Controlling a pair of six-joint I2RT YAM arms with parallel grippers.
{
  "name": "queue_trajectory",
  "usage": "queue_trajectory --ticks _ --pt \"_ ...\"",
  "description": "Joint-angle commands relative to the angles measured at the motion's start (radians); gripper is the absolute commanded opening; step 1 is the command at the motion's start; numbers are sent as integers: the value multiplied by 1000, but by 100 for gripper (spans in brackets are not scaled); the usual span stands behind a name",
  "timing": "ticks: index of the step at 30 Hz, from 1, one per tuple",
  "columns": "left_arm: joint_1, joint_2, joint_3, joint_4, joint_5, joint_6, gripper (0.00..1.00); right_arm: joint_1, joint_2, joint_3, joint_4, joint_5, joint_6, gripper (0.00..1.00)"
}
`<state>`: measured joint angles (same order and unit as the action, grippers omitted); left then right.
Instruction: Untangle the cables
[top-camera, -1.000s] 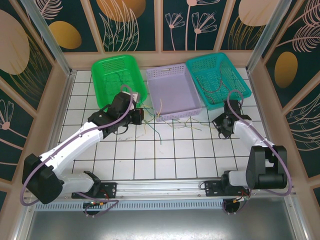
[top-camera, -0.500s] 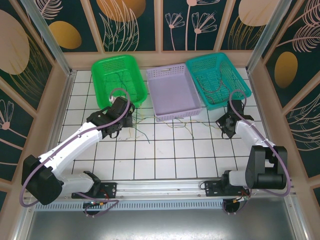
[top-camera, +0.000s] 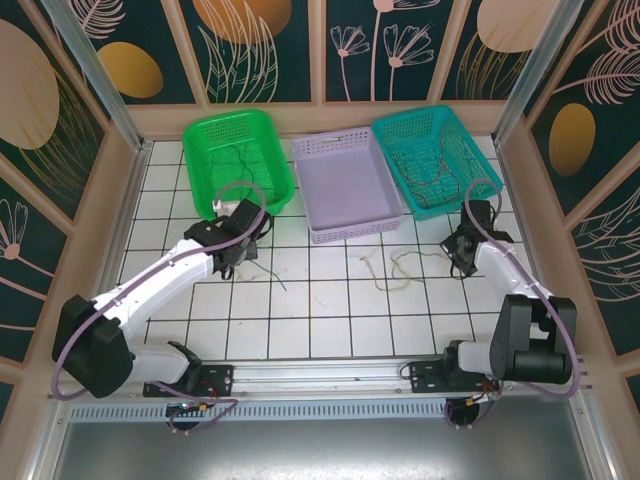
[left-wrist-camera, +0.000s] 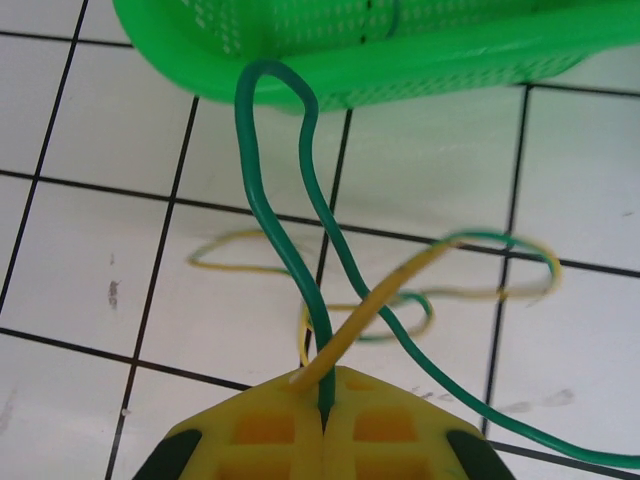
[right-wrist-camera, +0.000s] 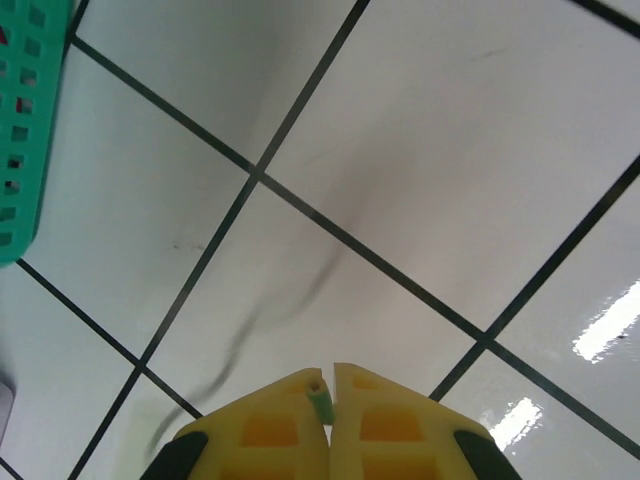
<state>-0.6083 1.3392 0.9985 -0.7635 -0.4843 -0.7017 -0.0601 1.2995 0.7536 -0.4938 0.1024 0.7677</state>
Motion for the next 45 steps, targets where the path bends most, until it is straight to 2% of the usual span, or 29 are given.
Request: queue_trajectory --ticks 1,4,10,18,23,24,27,29,32,34,38,43,45 --pt "6 24 -32 35 -19 -6 0 -21 -38 54 -36 20 3 0" --pt "7 14 -75 178 136 35 0 -9 -38 66 -22 -48 9 0" --pt "2 20 -72 413 367 -14 0 45 -66 3 31 -144 115 0" --pt "-14 99 -42 425 457 -148 0 72 -107 5 74 -147 142 0" --pt "-27 111 -87 470 515 -200 0 73 -162 -34 149 -219 163 0" --pt "-31 116 -93 478 529 -212 3 74 -171 -41 163 -243 169 0" --pt "-47 114 -104 504 551 -248 35 73 -205 -79 210 -311 210 0" --pt "-58 101 -99 506 538 -265 46 74 -229 -100 227 -341 242 0" --pt "-68 76 -84 512 523 -277 55 79 -272 -128 254 -360 279 0" --pt "-71 64 -73 525 528 -275 58 81 -298 -138 267 -361 299 0" --pt "-90 48 -55 608 585 -241 57 82 -317 -134 272 -364 326 0" --pt "-174 37 -32 733 646 -136 55 98 -316 -112 255 -351 390 0" --pt "-204 61 -17 768 701 -103 55 112 -319 -93 241 -331 399 0"
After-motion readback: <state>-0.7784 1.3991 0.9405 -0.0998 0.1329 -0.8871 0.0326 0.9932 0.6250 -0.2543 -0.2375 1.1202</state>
